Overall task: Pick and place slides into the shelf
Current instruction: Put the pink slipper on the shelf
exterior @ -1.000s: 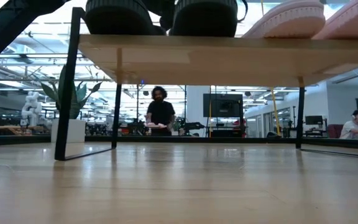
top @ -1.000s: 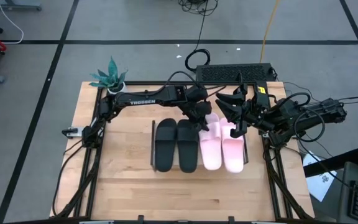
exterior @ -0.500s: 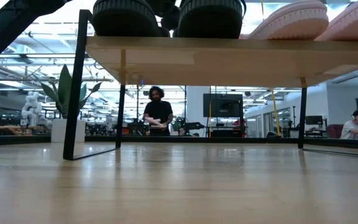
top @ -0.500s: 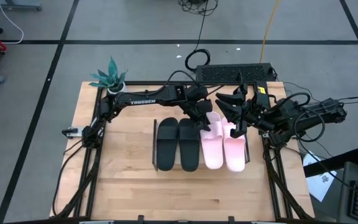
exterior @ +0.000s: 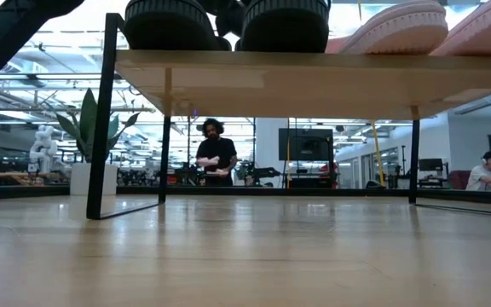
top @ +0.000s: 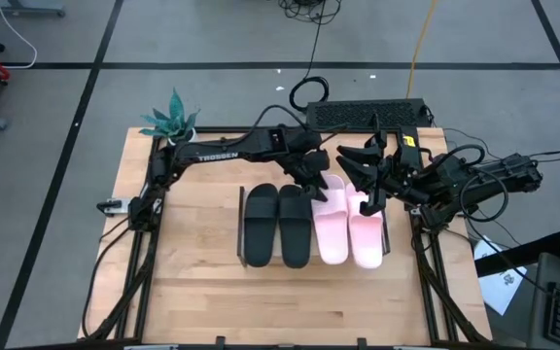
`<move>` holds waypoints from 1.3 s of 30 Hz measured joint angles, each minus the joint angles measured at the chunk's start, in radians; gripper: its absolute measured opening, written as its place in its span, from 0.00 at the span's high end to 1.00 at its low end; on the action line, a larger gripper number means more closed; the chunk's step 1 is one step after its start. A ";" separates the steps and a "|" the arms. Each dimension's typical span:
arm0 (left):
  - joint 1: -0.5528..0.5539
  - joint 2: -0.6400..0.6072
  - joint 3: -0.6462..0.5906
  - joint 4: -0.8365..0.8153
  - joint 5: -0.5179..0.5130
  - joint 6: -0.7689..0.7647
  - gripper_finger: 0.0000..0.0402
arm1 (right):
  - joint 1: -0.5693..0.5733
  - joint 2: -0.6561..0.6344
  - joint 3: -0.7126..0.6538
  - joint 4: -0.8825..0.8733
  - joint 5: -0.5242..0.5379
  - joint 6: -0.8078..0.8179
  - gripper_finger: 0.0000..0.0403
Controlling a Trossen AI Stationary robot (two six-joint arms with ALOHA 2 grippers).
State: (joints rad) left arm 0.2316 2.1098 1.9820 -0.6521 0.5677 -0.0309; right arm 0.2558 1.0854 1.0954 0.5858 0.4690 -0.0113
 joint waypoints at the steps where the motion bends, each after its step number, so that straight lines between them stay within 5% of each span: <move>1: 0.000 -0.002 0.000 0.001 -0.002 0.001 0.38 | 0.000 0.000 0.000 0.000 0.000 0.000 0.77; 24: 0.021 -0.087 0.000 0.015 -0.066 0.009 0.27 | 0.000 0.000 0.000 -0.020 -0.002 0.010 0.77; 31: -0.100 -0.136 0.003 -0.017 -0.088 0.014 0.27 | -0.002 0.000 0.000 0.006 -0.001 -0.010 0.77; 39: -0.283 -0.132 0.002 -0.105 -0.428 0.064 0.27 | -0.002 -0.018 0.000 0.107 0.000 -0.096 0.77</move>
State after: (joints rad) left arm -0.0517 1.9776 1.9839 -0.7567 0.1394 0.0328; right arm 0.2543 1.0673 1.0956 0.6930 0.4692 -0.1072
